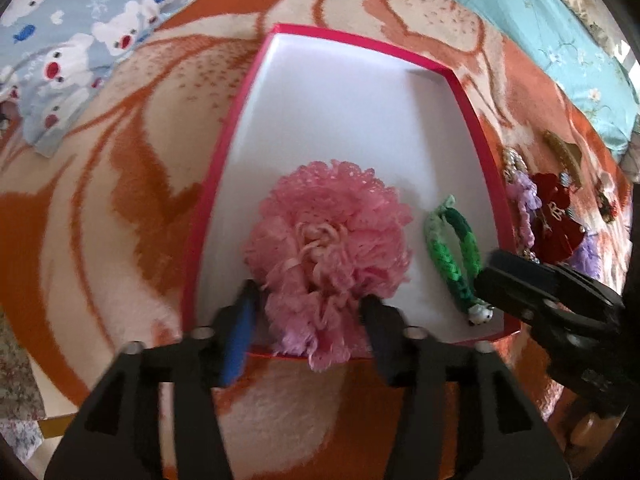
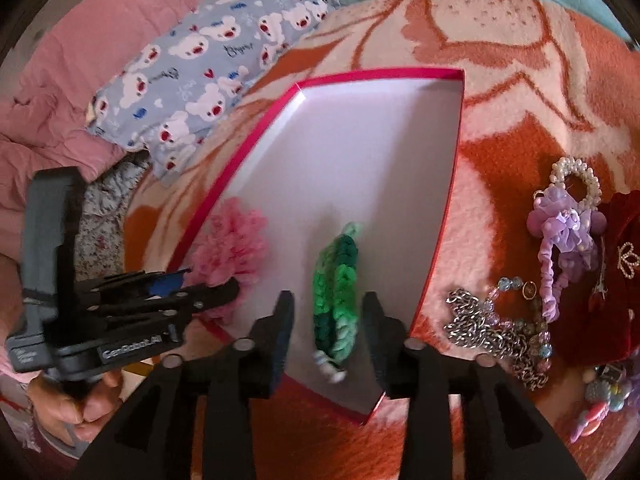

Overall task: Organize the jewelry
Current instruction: 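Carry both items into the red-rimmed box and open both grippers, then grasp the red velvet bow with left gripper while right gripper grasps purple scrunchie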

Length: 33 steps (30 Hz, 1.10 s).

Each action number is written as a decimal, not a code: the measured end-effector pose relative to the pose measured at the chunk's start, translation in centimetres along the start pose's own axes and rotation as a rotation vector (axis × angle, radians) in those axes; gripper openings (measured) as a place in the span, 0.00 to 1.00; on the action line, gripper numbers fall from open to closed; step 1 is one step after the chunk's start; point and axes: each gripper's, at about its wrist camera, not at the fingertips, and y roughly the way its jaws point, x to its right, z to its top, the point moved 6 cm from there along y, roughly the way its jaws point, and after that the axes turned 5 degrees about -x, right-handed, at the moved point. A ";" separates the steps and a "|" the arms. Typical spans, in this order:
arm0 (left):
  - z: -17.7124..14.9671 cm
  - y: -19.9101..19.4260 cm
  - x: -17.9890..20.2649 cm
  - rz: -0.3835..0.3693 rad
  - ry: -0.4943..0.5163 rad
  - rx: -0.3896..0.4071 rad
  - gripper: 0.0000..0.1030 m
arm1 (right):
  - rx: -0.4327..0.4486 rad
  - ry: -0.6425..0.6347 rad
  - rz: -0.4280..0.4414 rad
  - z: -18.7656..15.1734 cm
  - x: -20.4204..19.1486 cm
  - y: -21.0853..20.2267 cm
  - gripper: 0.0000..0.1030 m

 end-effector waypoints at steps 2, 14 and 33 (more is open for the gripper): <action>-0.1 -0.6 -0.1 -0.002 -0.006 0.014 0.55 | 0.031 -0.001 0.006 -0.1 0.1 -1.5 0.41; 0.3 -3.4 4.4 -0.058 0.059 0.084 0.82 | 0.141 0.152 -0.106 -3.3 8.3 -10.0 0.46; 0.1 -4.2 14.6 -0.159 0.218 0.091 0.82 | 0.214 0.304 -0.201 -7.3 16.3 -15.7 0.47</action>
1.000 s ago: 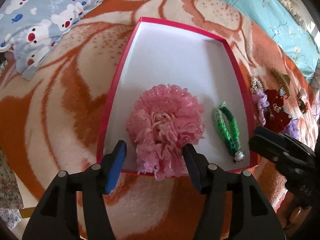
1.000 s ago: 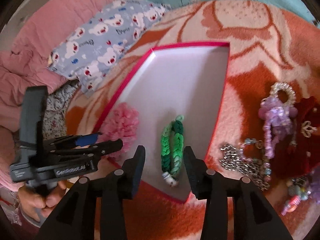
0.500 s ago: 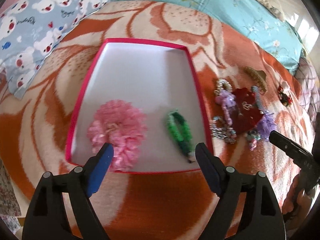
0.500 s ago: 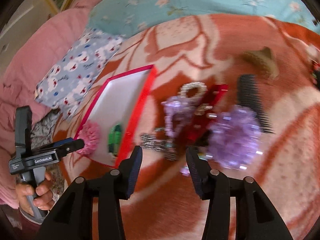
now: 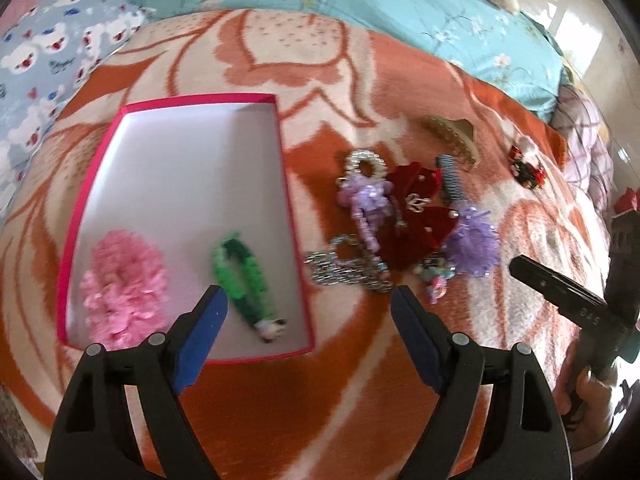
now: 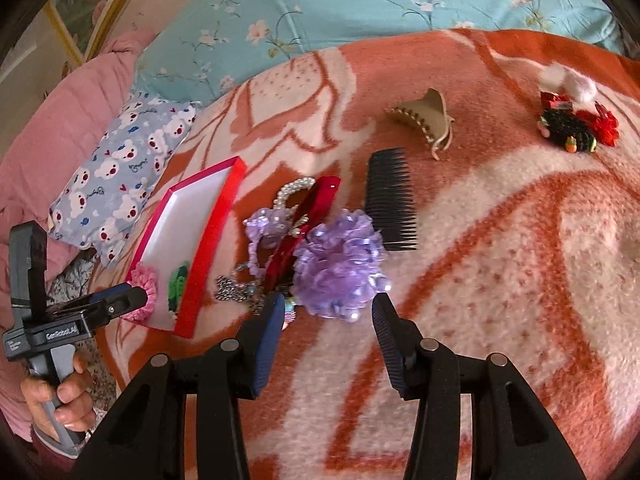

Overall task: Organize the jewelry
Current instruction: 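Grasp the red velvet bow with left gripper while right gripper grasps purple scrunchie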

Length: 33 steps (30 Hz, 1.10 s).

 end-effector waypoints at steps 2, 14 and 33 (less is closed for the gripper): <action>0.2 0.3 1.0 -0.015 0.012 -0.004 0.82 | -0.004 0.006 0.005 0.0 0.2 0.2 0.47; 1.7 4.1 6.8 -0.078 0.138 -0.043 0.82 | -0.035 0.040 0.028 0.8 1.5 3.6 0.51; 4.9 9.7 9.4 -0.087 0.142 -0.084 0.14 | 0.091 0.080 0.022 2.4 5.5 -1.5 0.08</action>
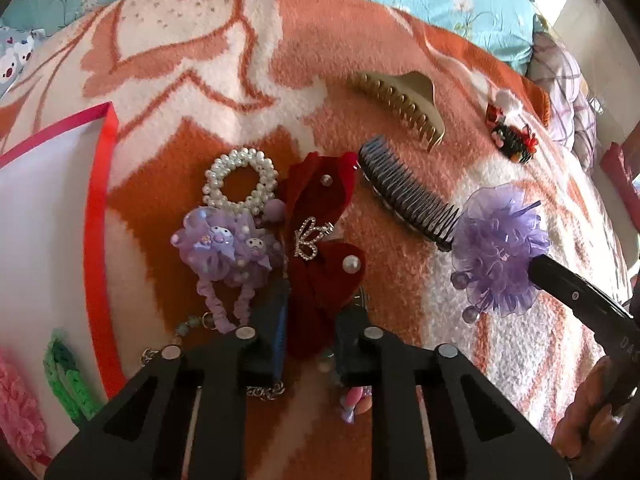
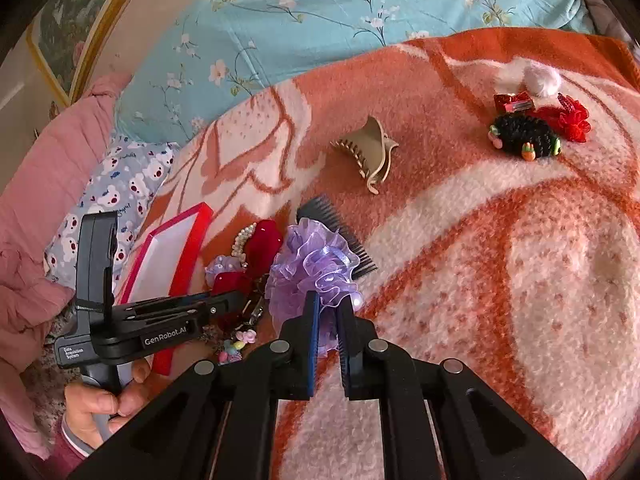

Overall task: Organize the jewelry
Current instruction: 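Grasp the red velvet bow with left gripper while right gripper grasps purple scrunchie, then carry the bow and purple scrunchie into the box and release both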

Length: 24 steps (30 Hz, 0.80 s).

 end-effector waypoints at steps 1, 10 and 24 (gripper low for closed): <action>-0.1 -0.3 -0.2 -0.009 -0.005 0.006 0.11 | 0.001 -0.002 0.003 0.0 -0.1 -0.1 0.08; -1.0 -5.5 -1.4 -0.058 -0.031 0.096 0.08 | 0.019 -0.047 0.033 0.1 -3.3 -1.1 0.07; -3.7 -11.4 -7.3 -0.014 -0.123 0.195 0.08 | -0.011 -0.133 0.094 -0.4 -9.5 0.5 0.08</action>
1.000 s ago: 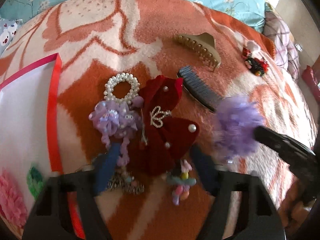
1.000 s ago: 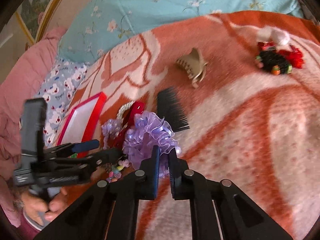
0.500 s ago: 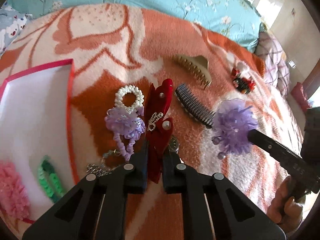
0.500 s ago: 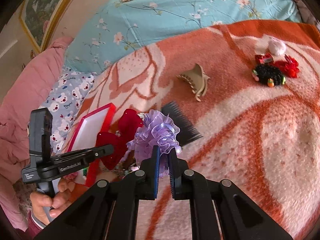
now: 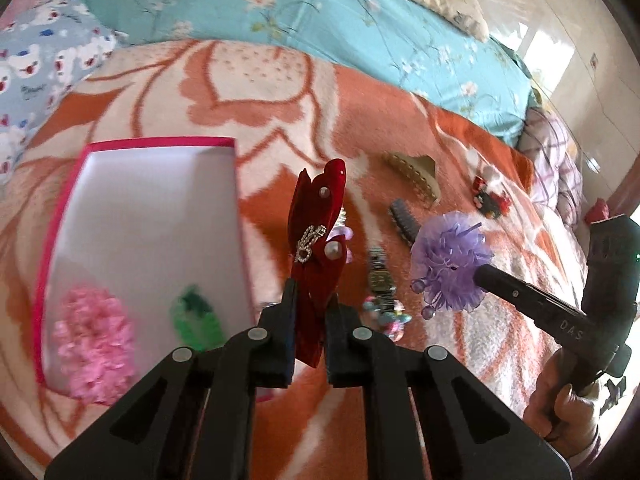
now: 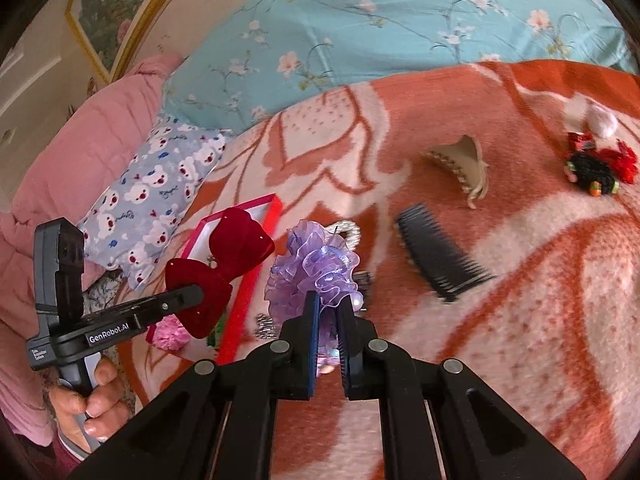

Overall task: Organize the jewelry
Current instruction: 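Carry the bow and purple scrunchie into the box and release both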

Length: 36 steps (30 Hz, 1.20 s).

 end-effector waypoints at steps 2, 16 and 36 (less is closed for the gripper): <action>-0.1 -0.6 -1.2 0.016 -0.017 0.011 0.08 | -0.010 -0.014 0.015 0.0 -1.0 0.6 0.08; -1.0 -3.3 -8.9 0.127 -0.126 0.059 0.08 | -0.076 -0.117 0.141 0.3 -10.0 6.8 0.08; -1.8 -0.4 -16.4 0.368 -0.140 -0.001 0.08 | -0.221 -0.086 0.167 -0.2 -13.1 17.3 0.08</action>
